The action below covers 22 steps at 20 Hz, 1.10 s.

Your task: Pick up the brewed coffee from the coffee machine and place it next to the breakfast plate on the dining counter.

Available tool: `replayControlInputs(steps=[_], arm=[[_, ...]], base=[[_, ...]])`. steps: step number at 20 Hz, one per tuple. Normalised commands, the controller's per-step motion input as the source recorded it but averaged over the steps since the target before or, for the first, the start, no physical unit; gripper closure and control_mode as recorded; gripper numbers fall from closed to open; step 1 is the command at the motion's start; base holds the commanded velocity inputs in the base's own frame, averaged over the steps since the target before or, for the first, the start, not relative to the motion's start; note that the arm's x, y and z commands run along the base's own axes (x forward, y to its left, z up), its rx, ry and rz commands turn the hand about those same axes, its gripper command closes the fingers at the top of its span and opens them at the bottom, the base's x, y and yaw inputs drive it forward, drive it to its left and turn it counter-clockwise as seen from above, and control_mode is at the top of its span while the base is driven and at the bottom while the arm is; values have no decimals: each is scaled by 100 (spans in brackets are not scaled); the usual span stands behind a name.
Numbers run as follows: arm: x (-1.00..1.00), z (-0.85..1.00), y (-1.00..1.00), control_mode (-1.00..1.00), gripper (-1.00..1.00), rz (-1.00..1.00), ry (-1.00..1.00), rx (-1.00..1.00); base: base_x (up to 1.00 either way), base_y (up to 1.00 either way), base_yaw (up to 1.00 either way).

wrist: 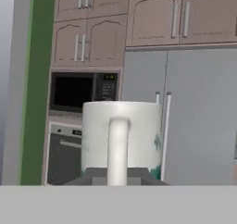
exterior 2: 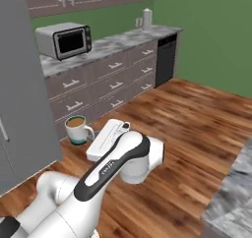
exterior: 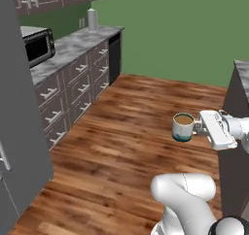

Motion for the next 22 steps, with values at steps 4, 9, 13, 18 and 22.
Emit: replayControlInputs(steps=[4, 9, 13, 18, 22], arm=[[0, 0, 0, 100, 100, 0, 0, 0], [0, 0, 0, 100, 100, 0, 0, 0], [0, 0, 0, 100, 100, 0, 0, 0], [0, 0, 0, 100, 100, 0, 0, 0], [0, 0, 0, 100, 100, 0, 0, 0]], base=[[100, 18, -42], [100, 22, -43], [100, 23, -48], [100, 25, -51], [99, 32, -52]])
